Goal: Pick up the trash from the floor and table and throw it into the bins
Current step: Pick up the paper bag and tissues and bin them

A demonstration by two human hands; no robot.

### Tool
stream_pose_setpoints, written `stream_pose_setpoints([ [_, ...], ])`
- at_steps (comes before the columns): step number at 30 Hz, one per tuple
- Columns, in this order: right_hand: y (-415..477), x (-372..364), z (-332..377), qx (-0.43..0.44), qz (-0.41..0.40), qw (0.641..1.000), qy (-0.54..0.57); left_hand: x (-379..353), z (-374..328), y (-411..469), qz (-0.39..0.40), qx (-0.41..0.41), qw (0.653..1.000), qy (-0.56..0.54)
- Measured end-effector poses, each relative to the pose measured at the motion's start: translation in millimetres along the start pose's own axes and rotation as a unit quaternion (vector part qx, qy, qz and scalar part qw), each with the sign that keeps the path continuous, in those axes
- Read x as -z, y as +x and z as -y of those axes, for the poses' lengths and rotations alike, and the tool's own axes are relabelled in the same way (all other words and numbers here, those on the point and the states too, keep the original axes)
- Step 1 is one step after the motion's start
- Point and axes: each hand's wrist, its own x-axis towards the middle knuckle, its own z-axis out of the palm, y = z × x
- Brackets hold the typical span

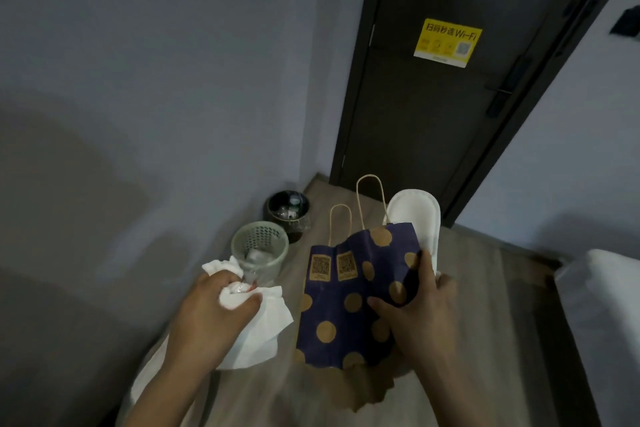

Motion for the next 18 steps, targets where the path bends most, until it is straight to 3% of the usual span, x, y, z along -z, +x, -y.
stream_pose_setpoints([
  [9, 171.4, -54.6, 31.8, 0.047, 0.033, 0.998, 0.013, -46.8, -11.4, 142.6, -0.042, 0.012, 0.998, 0.044],
  [18, 326.9, -108.1, 70.7, 0.079, 0.108, 0.991, -0.023, -89.4, -15.6, 266.1, -0.072, 0.091, 0.990, 0.075],
])
